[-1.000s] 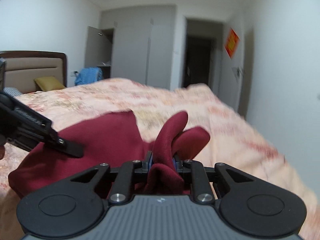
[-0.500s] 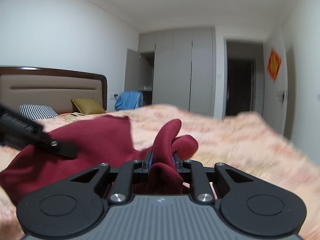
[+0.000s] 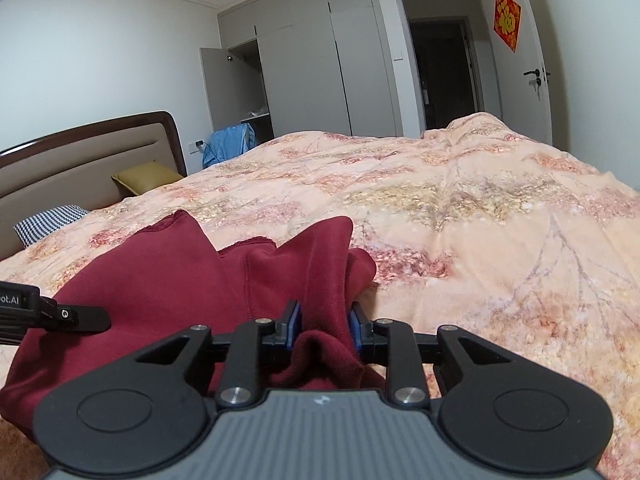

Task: Fold small clothes
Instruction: 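Grasp the sweater bundle with the left gripper while the right gripper grasps its edge, then release the sweater bundle by opening both grippers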

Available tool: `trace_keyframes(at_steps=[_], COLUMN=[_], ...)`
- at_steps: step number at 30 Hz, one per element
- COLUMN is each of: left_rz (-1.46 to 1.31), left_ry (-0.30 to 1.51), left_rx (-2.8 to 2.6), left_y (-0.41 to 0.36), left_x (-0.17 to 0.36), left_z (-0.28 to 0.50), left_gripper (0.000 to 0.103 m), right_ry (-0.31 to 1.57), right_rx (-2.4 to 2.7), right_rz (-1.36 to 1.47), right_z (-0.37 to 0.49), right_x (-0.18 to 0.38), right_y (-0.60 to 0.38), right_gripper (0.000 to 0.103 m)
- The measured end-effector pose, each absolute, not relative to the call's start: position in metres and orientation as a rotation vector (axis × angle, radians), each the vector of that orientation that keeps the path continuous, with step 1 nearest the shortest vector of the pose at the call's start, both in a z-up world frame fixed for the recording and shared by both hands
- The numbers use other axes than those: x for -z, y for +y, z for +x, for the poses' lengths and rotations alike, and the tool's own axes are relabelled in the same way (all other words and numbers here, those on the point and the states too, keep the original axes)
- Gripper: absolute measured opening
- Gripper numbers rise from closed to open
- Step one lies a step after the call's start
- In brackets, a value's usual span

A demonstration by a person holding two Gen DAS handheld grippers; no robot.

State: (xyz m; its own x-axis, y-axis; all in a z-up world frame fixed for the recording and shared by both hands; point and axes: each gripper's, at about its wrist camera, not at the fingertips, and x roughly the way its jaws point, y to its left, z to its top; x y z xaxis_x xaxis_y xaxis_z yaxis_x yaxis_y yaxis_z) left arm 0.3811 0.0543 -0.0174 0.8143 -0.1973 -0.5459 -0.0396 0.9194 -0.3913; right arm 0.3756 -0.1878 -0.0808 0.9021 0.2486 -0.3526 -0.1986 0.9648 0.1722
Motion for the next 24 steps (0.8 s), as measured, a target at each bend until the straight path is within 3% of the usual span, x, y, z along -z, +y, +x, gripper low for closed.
trace_keyframes(at_steps=[2, 5, 7, 11, 16, 24], left_rz=[-0.408, -0.419, -0.423, -0.409, -0.383, -0.265], left_ry=[0.626, 0.637, 0.635, 0.613, 0.544, 0.439], left_rx=[0.078, 0.054, 0.036, 0.002, 0.007, 0.018], left_y=[0.055, 0.057, 0.058, 0.057, 0.051, 0.031], left_x=[0.016, 0.014, 0.01, -0.003, -0.026, -0.053], left_z=[0.381, 0.379, 0.375, 0.362, 0.328, 0.251], left_gripper=[0.051, 0.07, 0.077, 0.093, 0.1, 0.102], right_ry=[0.379, 0.374, 0.364, 0.342, 0.285, 0.18], right_rx=[-0.226, -0.208, -0.203, -0.195, -0.205, -0.206], right_rz=[0.124, 0.122, 0.125, 0.123, 0.111, 0.031], right_z=[0.374, 0.369, 0.366, 0.353, 0.324, 0.251], right_x=[0.08, 0.075, 0.072, 0.062, 0.044, 0.012], right_y=[-0.185, -0.184, -0.186, -0.192, -0.196, -0.199], right_gripper=[0.03, 0.05, 0.069, 0.085, 0.102, 0.103])
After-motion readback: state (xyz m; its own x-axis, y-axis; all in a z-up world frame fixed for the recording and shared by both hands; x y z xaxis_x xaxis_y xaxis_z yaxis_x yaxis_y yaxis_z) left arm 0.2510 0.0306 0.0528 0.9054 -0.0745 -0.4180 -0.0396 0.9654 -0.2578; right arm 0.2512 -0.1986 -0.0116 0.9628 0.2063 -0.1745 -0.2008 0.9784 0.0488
